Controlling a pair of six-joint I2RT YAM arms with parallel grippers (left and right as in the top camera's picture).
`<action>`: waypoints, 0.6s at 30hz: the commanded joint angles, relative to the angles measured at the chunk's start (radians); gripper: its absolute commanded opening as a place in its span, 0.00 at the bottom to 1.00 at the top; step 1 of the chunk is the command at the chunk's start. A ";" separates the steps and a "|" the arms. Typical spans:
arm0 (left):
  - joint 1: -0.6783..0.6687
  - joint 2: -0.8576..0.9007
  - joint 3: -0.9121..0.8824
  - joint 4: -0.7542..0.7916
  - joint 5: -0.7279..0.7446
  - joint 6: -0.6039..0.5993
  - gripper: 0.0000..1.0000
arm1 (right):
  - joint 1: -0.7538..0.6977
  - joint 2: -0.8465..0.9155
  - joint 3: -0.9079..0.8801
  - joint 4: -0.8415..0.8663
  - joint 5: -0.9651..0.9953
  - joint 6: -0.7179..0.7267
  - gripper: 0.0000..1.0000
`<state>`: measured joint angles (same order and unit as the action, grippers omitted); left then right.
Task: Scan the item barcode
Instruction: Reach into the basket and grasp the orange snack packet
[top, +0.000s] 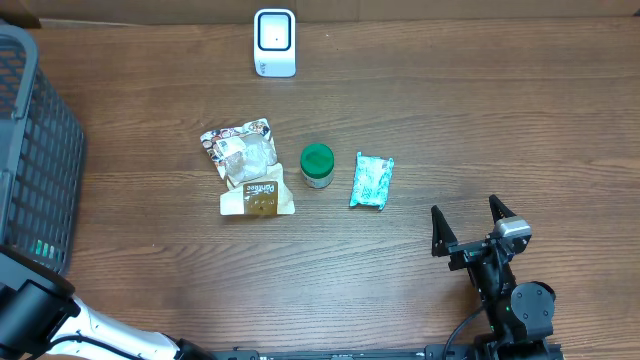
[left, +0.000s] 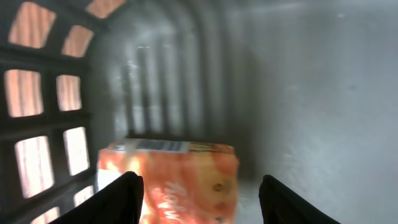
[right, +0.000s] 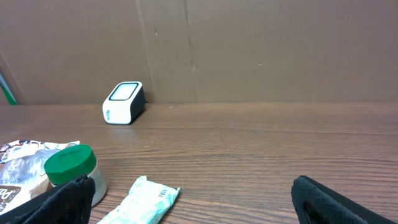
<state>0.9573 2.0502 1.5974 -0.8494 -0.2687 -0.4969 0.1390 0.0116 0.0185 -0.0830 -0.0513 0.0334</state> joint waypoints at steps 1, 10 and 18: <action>-0.007 0.003 -0.009 0.010 0.034 0.045 0.62 | -0.003 -0.009 -0.010 0.003 0.006 0.005 1.00; -0.009 0.003 -0.064 0.057 0.026 0.049 0.59 | -0.003 -0.009 -0.010 0.003 0.006 0.005 1.00; -0.010 0.003 -0.137 0.103 0.026 0.049 0.49 | -0.003 -0.009 -0.010 0.003 0.006 0.005 1.00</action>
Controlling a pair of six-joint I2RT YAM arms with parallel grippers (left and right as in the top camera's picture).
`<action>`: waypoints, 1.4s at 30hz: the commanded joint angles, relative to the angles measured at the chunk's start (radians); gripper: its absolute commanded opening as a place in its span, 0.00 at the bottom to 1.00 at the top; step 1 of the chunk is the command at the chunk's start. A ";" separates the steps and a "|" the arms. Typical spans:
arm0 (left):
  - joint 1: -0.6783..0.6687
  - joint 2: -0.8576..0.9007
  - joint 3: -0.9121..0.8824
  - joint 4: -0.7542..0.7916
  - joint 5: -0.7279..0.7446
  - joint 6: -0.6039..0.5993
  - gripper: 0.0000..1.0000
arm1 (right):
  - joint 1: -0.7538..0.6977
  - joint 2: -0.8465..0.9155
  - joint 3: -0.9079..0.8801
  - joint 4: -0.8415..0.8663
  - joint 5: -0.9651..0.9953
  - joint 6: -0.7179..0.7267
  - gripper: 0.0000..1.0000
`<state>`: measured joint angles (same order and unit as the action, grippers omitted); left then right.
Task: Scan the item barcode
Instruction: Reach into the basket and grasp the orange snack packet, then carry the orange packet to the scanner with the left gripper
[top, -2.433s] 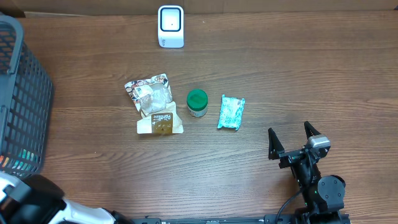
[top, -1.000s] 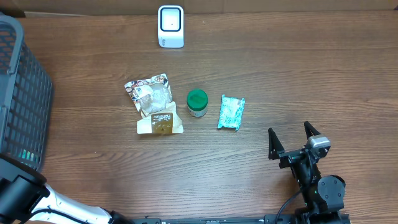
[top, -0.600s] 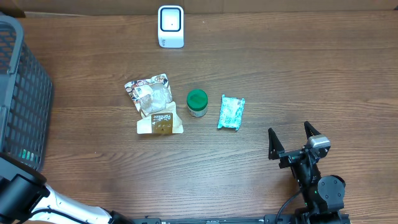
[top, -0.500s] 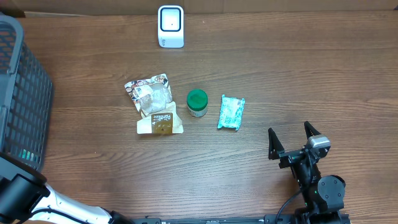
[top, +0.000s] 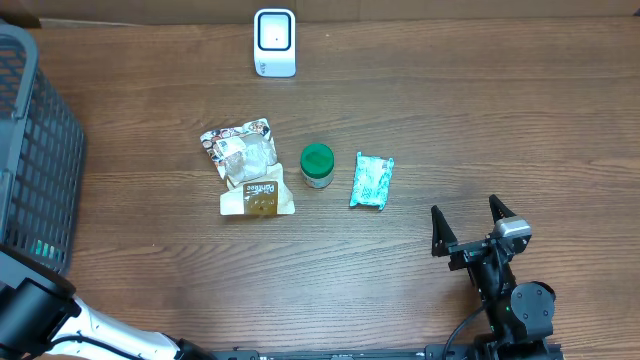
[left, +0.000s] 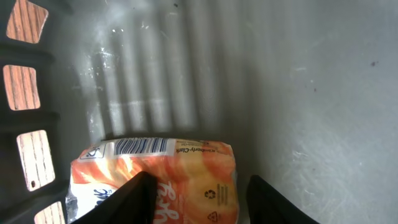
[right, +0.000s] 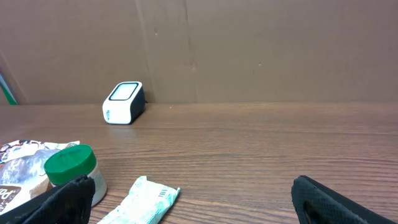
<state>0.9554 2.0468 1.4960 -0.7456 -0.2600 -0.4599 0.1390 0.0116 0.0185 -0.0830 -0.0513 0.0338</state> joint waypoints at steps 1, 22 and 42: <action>-0.008 0.007 -0.035 -0.001 0.017 0.013 0.47 | -0.003 -0.009 -0.010 0.003 0.006 0.004 1.00; -0.010 -0.148 0.417 -0.372 0.187 0.041 0.04 | -0.003 -0.009 -0.010 0.003 0.006 0.004 1.00; -0.618 -0.584 0.526 -0.615 0.397 0.148 0.04 | -0.003 -0.009 -0.010 0.003 0.006 0.004 1.00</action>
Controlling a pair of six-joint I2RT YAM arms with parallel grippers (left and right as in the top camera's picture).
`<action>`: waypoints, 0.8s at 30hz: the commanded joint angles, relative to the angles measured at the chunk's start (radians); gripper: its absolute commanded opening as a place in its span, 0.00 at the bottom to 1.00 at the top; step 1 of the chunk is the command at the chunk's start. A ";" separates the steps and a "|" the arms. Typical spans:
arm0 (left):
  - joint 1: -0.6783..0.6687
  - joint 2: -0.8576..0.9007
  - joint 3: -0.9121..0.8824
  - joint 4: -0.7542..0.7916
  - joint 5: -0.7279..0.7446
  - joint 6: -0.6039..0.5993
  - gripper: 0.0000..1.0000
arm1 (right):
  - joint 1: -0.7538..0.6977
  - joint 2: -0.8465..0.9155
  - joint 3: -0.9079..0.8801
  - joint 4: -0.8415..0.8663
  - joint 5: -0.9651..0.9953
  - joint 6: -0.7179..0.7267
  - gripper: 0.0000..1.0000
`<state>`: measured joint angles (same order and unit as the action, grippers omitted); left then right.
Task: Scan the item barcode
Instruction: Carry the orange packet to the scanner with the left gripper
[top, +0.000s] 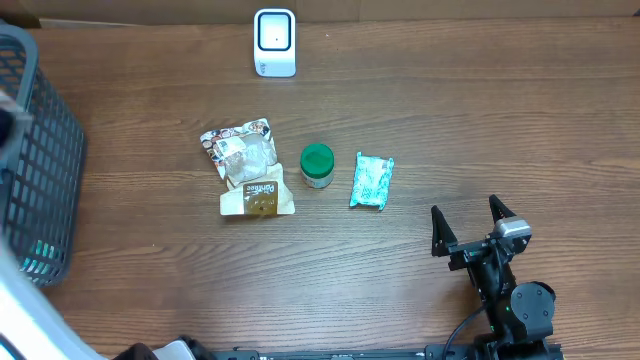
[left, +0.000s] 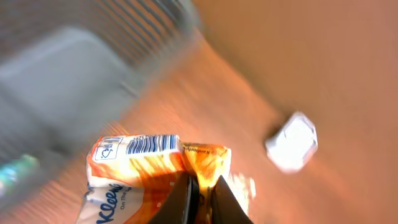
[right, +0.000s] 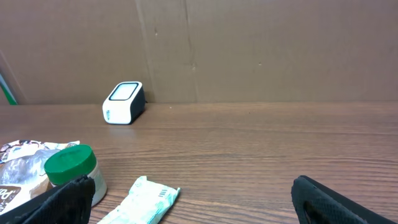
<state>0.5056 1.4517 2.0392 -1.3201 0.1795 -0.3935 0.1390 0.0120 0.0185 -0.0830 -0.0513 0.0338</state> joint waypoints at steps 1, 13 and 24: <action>-0.231 0.014 -0.031 -0.051 -0.061 0.095 0.04 | -0.003 -0.009 -0.010 0.003 0.006 0.004 1.00; -0.819 0.062 -0.409 0.121 -0.158 0.147 0.04 | -0.003 -0.009 -0.010 0.003 0.006 0.004 1.00; -1.065 0.146 -0.692 0.367 -0.161 -0.005 0.04 | -0.003 -0.009 -0.010 0.003 0.006 0.004 1.00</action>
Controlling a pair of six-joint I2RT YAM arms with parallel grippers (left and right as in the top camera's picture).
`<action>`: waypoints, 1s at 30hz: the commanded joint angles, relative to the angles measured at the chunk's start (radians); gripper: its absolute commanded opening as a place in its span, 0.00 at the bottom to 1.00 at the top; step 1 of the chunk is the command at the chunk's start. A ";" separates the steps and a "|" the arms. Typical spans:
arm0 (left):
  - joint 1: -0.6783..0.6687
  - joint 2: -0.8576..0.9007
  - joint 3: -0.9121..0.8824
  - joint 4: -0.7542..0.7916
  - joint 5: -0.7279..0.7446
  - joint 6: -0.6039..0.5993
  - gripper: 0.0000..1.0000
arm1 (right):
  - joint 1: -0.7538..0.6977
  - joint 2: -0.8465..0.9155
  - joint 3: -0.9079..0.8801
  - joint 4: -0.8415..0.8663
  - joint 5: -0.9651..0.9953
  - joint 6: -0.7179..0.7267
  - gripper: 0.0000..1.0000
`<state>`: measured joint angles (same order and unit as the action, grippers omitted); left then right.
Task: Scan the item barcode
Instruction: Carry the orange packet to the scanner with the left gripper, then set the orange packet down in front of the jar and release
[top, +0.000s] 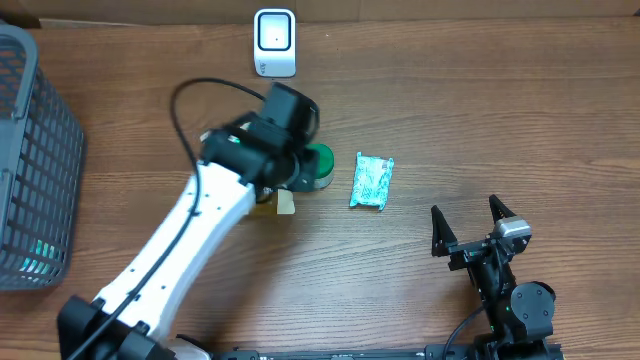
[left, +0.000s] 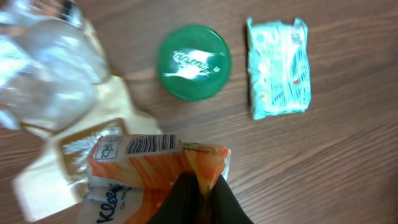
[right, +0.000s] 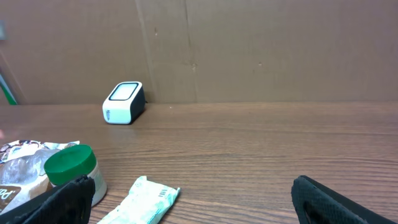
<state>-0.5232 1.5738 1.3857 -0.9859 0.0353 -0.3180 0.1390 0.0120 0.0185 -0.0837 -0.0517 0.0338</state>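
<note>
An orange Kleenex tissue pack (left: 149, 171), its barcode facing up along the top edge, hangs in my left gripper (left: 200, 196), which is shut on the pack's right end. The left arm (top: 280, 125) reaches over the table's middle, and the pack is hidden under it in the overhead view. The white scanner (top: 274, 42) stands at the far edge, also visible in the right wrist view (right: 124, 102). My right gripper (top: 470, 228) rests open and empty near the front right.
Below the held pack lie a clear-and-tan snack bag (left: 43, 81), a green-lidded jar (left: 193, 62) and a teal packet (left: 278, 68). A dark mesh basket (top: 35, 160) stands at the left edge. A cardboard wall backs the table.
My left gripper, still shut on the tissue pack, was beside the basket at the far left. Now it is over the table's middle, above the snack bag and jar. The right arm is unchanged.
My left gripper was open inside the basket with the orange pack between its fingers, then lower over it. Later it was shut on the pack outside the basket with the scanner in sight. Now it holds the pack over the items mid-table.
</note>
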 joint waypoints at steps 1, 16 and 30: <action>-0.051 0.036 -0.048 0.041 -0.018 -0.100 0.04 | -0.003 -0.009 -0.010 0.004 0.006 0.004 1.00; -0.137 0.189 -0.045 0.119 -0.018 -0.142 0.31 | -0.003 -0.009 -0.010 0.003 0.006 0.004 1.00; -0.111 0.160 0.328 -0.116 -0.209 -0.125 0.40 | -0.003 -0.009 -0.010 0.003 0.006 0.004 1.00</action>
<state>-0.6559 1.7691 1.6066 -1.0588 -0.0917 -0.4461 0.1390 0.0120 0.0185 -0.0830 -0.0517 0.0338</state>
